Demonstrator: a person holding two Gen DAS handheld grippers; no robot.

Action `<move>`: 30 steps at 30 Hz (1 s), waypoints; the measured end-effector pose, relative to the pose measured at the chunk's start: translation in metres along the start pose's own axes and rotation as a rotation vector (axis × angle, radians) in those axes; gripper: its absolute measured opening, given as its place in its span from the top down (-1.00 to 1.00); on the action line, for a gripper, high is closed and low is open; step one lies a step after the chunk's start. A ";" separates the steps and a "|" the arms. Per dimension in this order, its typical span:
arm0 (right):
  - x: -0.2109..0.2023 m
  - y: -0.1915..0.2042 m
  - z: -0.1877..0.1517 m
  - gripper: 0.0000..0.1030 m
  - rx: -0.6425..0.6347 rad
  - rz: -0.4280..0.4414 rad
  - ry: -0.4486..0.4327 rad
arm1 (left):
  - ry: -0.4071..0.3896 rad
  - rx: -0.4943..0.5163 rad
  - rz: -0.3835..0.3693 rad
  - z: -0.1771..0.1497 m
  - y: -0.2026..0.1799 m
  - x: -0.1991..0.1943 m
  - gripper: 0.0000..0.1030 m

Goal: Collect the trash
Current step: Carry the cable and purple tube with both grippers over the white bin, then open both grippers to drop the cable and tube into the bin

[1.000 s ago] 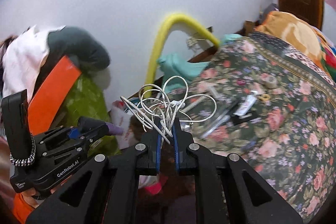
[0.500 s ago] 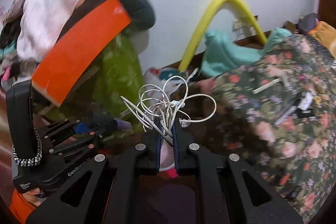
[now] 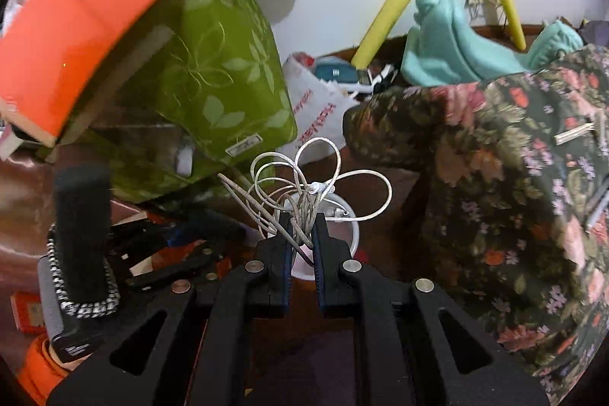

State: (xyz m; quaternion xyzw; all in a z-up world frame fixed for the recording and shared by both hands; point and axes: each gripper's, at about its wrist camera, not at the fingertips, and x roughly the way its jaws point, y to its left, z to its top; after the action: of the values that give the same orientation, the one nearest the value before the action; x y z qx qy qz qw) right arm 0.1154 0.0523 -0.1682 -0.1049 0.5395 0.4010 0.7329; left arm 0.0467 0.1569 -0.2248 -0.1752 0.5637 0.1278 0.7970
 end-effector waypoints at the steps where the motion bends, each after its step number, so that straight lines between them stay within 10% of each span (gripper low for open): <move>1: 0.007 -0.001 0.002 0.82 0.002 -0.003 0.016 | 0.014 -0.004 0.003 0.001 0.002 0.008 0.51; 22: 0.065 0.010 0.026 0.75 0.006 0.067 0.146 | 0.103 -0.121 -0.023 0.006 0.038 0.042 0.09; 26: 0.068 0.010 0.028 0.15 0.034 0.102 0.166 | 0.099 -0.129 -0.021 0.002 0.042 0.036 0.09; 30: 0.066 0.013 0.029 0.15 0.030 0.076 0.160 | 0.090 -0.129 -0.017 0.000 0.043 0.030 0.09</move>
State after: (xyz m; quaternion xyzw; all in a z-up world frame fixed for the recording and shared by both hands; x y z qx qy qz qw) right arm 0.1331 0.1085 -0.2108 -0.1051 0.6058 0.4107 0.6733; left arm 0.0390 0.1957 -0.2587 -0.2367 0.5882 0.1490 0.7588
